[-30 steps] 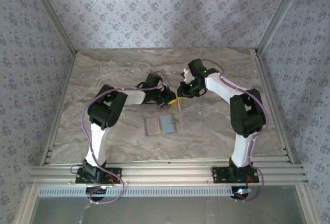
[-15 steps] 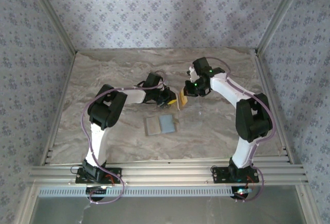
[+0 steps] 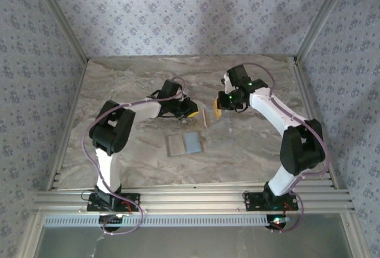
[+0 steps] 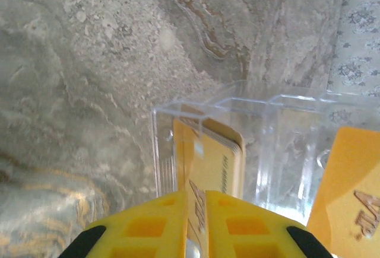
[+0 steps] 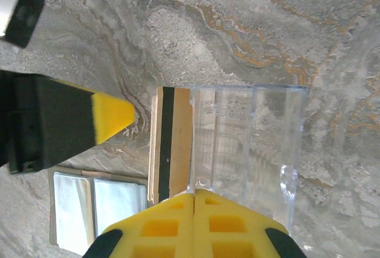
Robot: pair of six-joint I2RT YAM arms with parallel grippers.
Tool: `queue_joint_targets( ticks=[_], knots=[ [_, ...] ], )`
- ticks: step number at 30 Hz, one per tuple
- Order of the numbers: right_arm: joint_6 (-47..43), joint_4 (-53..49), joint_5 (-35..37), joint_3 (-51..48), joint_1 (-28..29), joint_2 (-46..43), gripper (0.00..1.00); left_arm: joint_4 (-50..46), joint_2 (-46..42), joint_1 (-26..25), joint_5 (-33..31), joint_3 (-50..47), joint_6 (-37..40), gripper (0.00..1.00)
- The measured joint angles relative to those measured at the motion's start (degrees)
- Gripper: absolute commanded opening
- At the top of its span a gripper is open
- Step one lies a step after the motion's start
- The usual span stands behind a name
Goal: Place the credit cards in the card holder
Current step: Pick up the credit card from the storage box.
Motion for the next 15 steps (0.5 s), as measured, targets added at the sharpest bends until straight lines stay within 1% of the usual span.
queue_joint_targets(
  ticks=[8,12,15],
  knots=[
    [0.44,3.02,1.38,-6.88,0.24,-10.16,0.00,-5.05,-14.16,0.37,-5.44,-8.31,4.28,0.28],
    [0.87,5.35,1.36,-11.67,1.42,-14.95,0.00,-8.66,-23.17,0.63,-10.01,-14.67,6.49,0.40],
    [1.22,7.19,0.72,-14.23,2.75,-16.94,0.00,-11.47,-29.62,1.01,-13.46,-19.34,7.89,0.48]
  ],
)
